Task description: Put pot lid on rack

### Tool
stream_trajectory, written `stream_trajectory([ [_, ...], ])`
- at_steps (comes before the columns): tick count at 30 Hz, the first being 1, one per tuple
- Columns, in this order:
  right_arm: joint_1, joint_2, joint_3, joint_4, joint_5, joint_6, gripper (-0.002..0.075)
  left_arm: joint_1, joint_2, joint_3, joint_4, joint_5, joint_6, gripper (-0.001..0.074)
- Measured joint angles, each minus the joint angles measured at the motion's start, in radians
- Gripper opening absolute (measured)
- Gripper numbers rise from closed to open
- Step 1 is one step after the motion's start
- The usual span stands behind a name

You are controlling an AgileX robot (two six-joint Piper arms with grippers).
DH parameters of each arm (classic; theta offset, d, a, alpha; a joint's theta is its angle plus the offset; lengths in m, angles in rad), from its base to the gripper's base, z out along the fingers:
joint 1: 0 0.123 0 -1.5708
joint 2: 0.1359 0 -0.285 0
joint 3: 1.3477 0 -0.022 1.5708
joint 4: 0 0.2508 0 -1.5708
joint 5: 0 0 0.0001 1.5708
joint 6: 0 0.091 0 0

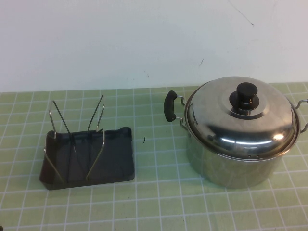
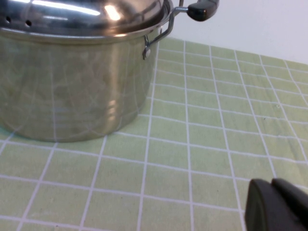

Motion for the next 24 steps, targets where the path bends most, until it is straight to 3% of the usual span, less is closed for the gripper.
stream_trajectory([
  [8, 0.0, 0.0, 0.0, 0.0, 0.0, 0.0, -0.0001, -0.025, -0.081, 0.14, 0.228, 0.006, -0.358, 0.0099],
  [15, 0.0, 0.0, 0.0, 0.0, 0.0, 0.0, -0.0001, -0.031, -0.198, 0.333, 0.261, 0.019, -0.417, 0.0043],
  [24, 0.0, 0.0, 0.0, -0.003, 0.0, 0.0, -0.0001, -0.031, -0.201, 0.349, 0.249, 0.065, -0.46, 0.0001],
])
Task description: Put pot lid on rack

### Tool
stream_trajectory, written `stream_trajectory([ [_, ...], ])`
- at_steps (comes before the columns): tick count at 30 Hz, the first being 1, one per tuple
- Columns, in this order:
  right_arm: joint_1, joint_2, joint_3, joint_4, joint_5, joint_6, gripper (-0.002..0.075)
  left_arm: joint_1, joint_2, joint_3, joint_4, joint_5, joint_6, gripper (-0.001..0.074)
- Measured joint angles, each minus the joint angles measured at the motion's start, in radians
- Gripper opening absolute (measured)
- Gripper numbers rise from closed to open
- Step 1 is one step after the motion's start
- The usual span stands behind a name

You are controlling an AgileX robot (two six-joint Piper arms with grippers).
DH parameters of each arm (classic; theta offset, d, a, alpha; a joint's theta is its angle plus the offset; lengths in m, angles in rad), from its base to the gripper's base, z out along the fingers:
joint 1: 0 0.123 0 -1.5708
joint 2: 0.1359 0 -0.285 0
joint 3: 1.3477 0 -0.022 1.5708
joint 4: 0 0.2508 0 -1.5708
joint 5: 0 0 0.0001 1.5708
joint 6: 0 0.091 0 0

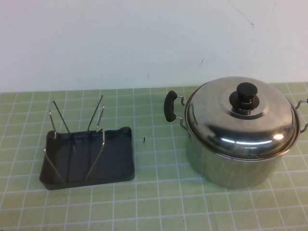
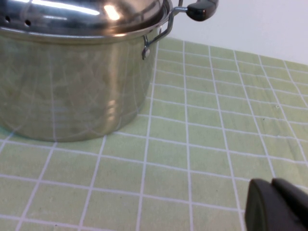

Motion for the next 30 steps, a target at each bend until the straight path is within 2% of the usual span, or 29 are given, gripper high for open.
stream_trajectory([
  [10, 0.0, 0.0, 0.0, -0.002, 0.0, 0.0, -0.0001, 0.0, -0.029, 0.0, -0.002, 0.002, -0.002, 0.0001],
  [16, 0.0, 0.0, 0.0, -0.002, 0.0, 0.0, -0.0001, 0.0, -0.109, 0.0, -0.081, 0.006, -0.002, 0.0001],
  [30, 0.0, 0.0, 0.0, -0.002, 0.0, 0.0, -0.0001, 0.0, -0.116, -0.002, -0.092, 0.008, -0.002, -0.0001],
])
